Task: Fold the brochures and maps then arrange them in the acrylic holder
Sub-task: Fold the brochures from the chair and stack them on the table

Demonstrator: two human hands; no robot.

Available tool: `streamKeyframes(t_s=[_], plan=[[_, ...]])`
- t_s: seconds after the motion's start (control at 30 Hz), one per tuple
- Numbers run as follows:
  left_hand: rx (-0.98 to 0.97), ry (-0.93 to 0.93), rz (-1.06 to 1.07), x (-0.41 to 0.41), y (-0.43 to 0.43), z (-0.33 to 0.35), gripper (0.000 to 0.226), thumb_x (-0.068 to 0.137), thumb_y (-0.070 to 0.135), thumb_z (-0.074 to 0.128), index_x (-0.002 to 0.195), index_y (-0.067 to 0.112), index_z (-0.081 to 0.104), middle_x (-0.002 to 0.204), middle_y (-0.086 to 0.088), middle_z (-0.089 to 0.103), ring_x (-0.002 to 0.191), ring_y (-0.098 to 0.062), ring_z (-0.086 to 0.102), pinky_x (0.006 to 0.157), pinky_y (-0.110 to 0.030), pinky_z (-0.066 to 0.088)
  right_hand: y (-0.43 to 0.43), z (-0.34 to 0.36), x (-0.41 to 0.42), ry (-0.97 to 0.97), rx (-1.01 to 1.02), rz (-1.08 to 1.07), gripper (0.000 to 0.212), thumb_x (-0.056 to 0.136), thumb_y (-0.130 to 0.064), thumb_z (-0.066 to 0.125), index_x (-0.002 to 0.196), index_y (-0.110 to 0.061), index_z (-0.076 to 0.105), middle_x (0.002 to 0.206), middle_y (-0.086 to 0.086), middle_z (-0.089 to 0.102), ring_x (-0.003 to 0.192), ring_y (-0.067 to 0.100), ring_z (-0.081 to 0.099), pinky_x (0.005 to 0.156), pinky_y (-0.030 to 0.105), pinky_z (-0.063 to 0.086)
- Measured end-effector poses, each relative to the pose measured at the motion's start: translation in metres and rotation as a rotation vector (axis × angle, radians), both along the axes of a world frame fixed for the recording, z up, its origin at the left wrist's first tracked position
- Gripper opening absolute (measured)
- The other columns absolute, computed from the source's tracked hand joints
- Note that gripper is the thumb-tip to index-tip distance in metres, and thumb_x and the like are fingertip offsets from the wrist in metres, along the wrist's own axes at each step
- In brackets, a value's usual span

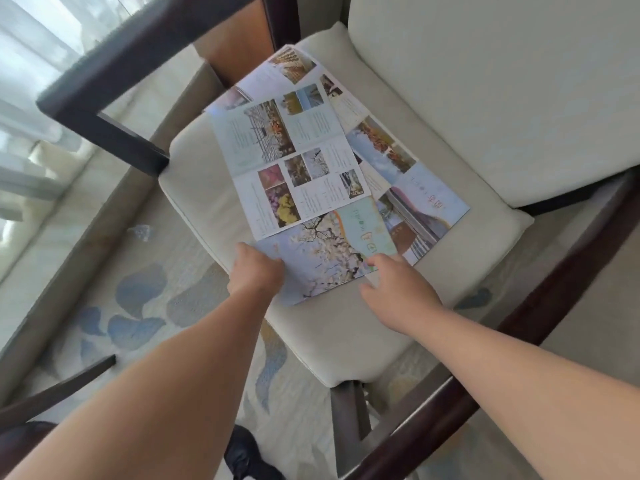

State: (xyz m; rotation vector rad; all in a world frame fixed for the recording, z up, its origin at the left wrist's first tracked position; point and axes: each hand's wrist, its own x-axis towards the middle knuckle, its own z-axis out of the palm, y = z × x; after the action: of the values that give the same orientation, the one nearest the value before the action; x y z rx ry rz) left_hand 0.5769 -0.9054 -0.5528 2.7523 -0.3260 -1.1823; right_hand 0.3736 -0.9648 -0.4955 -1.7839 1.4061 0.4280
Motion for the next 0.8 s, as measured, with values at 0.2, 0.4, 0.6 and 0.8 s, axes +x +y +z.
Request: streamKeyframes(t_s=[0.2, 0.4, 0.6, 0.8], plan=[[-0.139, 0.117, 0.114, -0.013, -0.005, 0.004, 0.014, 0.085, 0.02, 0.063, 0.085, 0.007, 0.057, 0.068, -0.007, 0.055, 0.055, -0.023, 0.053, 0.043, -0.021, 0.033, -0.008, -0.001, -0.002, 0.023, 0.043, -0.004, 0.048, 0.093, -0.036, 0.054, 0.139, -0.024, 0.043, 0.145, 0.005, 0.038, 0.12, 0.026, 0.05, 0.088, 0.033, 0.041], [-0.19, 0.23, 0.306, -0.029, -0.015, -0.004, 0.028, 0.086, 0.028, 0.066, 0.08, 0.008, 0.046, 0.062, -0.005, 0.047, 0.043, -0.018, 0.042, 0.034, -0.015, 0.032, -0.004, -0.018, -0.002, 0.013, 0.227, 0.051, 0.077, 0.088, -0.042, 0.058, 0.154, -0.027, 0.02, 0.16, -0.004, 0.015, 0.142, 0.02, 0.03, 0.106, 0.032, 0.031], [-0.213, 0.4, 0.475, -0.042, -0.022, -0.005, 0.017, 0.084, 0.018, 0.067, 0.075, 0.01, 0.055, 0.066, -0.009, 0.053, 0.053, -0.022, 0.047, 0.051, -0.024, 0.036, 0.008, -0.032, 0.004, 0.048, 0.244, 0.113, 0.081, 0.087, -0.044, 0.058, 0.154, -0.026, 0.017, 0.163, -0.003, 0.003, 0.146, 0.023, 0.021, 0.104, 0.034, 0.033], [-0.398, 0.331, 0.2, -0.037, -0.023, 0.033, 0.01, 0.091, 0.013, 0.054, 0.089, 0.023, 0.054, 0.093, -0.002, 0.066, 0.078, -0.021, 0.064, 0.059, -0.03, 0.048, -0.01, -0.006, 0.003, 0.009, 0.11, 0.041, 0.06, 0.088, -0.041, 0.058, 0.141, -0.02, 0.038, 0.147, 0.007, 0.035, 0.128, 0.028, 0.044, 0.092, 0.035, 0.04]])
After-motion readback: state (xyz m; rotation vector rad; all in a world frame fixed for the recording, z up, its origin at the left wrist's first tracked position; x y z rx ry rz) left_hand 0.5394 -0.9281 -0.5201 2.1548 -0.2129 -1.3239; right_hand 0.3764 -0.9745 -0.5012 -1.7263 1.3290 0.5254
